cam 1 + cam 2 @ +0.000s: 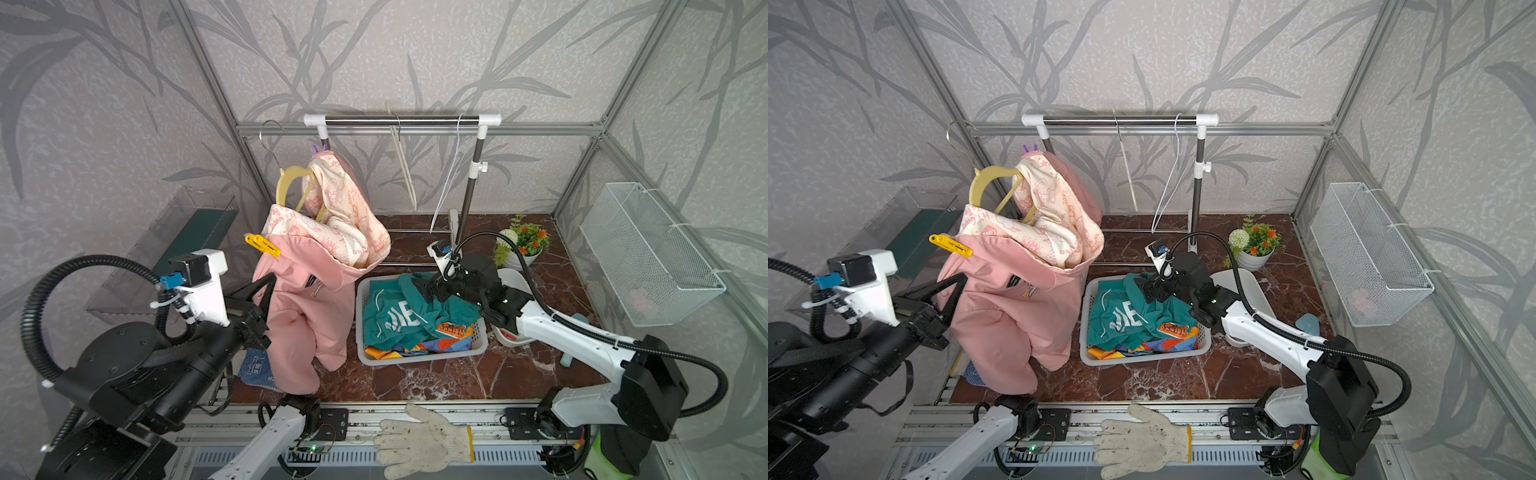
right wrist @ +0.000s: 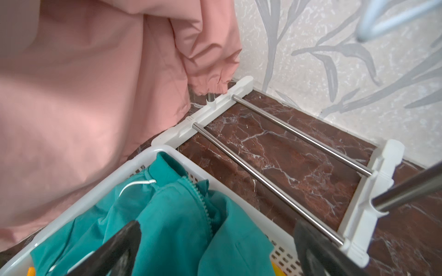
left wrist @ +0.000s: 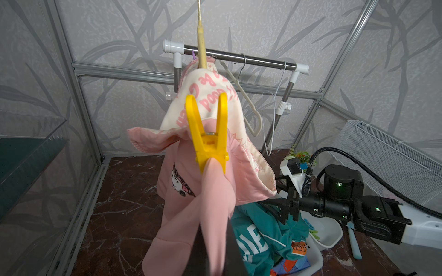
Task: Remove the clothespins securing jackets to the hanger
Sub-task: Adjust the jacket in the basket.
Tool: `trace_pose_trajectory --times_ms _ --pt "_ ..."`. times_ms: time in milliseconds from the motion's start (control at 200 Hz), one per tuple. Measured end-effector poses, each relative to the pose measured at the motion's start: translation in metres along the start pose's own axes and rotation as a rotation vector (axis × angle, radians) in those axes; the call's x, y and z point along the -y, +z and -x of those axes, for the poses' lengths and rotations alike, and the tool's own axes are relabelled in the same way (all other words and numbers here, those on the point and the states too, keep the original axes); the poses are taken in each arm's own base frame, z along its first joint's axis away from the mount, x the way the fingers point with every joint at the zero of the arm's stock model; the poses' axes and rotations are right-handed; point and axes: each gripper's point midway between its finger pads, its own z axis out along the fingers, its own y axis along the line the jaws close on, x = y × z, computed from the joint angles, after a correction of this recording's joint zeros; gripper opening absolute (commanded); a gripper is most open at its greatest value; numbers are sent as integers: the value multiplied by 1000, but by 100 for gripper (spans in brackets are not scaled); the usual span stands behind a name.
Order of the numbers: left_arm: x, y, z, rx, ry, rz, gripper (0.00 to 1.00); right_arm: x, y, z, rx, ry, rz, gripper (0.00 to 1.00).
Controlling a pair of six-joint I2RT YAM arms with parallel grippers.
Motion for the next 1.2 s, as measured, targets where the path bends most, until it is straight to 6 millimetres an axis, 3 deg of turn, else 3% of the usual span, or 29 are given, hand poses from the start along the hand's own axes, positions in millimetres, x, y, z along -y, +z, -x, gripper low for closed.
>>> trace_pose_trajectory --times_ms 305,485,655,820,1040,1200 --pt "15 -19 -8 -29 -32 -83 0 -30 34 6 48 -76 62 99" --pt "29 -43 1 2 -49 -155 0 -32 50 21 92 -102 63 99" --pt "38 -56 8 29 -61 -205 0 -23 59 28 140 -138 3 99" --pt "46 -56 6 17 -88 -235 0 -9 69 35 194 -195 -88 99" --pt "51 -57 5 8 -113 -259 0 5 97 35 222 -254 -183 99" --pt "53 -58 5 5 -120 -268 0 11 103 41 265 -264 -223 99"
